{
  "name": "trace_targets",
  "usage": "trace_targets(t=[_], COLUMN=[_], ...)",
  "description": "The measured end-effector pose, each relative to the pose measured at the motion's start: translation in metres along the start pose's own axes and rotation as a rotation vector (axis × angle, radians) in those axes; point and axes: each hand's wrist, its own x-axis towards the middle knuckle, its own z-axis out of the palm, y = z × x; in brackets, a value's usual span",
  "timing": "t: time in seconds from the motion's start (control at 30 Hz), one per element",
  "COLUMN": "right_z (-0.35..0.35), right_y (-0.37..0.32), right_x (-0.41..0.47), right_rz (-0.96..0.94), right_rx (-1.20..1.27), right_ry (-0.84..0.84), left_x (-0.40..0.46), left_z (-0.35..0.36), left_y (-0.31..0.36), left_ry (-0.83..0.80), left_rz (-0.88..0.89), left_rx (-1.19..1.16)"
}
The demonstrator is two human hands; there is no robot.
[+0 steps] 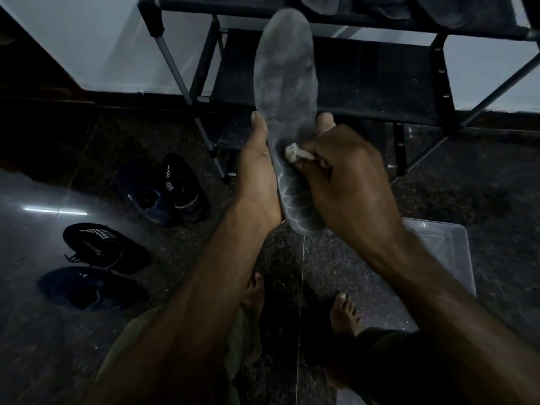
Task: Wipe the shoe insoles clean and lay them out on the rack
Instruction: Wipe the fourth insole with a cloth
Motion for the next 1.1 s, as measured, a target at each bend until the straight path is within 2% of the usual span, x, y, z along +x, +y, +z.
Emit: trace_targets(t=[0.1, 0.3, 0.37, 0.53, 0.6, 0.77, 0.83, 1.0, 1.1], right_z=[0.0, -0.007, -0.004, -0.007, -0.01, -0.006, -0.004, -0.009, -0.011], right_y=[-0.002, 0.014, 0.012, 0.008, 0.012, 0.016, 0.018, 0.014, 0.014], right_x=[0.001, 0.008, 0.005, 0.007, 0.009, 0.009, 0.009, 0.009, 0.01], right_rz=[-0.012, 0.042, 0.05, -0.005, -0.04, 0.004, 0.012, -0.172, -0.209], right_rx=[0.053, -0.015, 0.046, 0.216, 0.226, 0.131, 0.109, 0.137, 0.113], right_ry=[-0.049, 0.095, 0.043, -0.208, -0.234, 0.026, 0.059, -0.206, -0.23], left_x=[0.001, 0.002, 0.001, 0.0, 0.0, -0.001, -0.002, -0.002, -0.003], left_z=[-0.002, -0.001, -0.003, -0.006, -0.005, 0.0, 0.001, -0.003, -0.003], left_y=[0.001, -0.005, -0.007, -0.003, -0.002, -0.009, -0.011, -0.004, -0.003], left_ry=[0.021, 0.004, 0.023, 0.062, 0.089, 0.064, 0.067, 0.099, 0.103], left_rz=[0.036, 0.02, 0.043, 0.062, 0.056, 0.017, 0.004, 0.021, 0.026], left_rx=[-0.002, 0.125, 0.129, 0.108, 0.112, 0.141, 0.165, 0.116, 0.134])
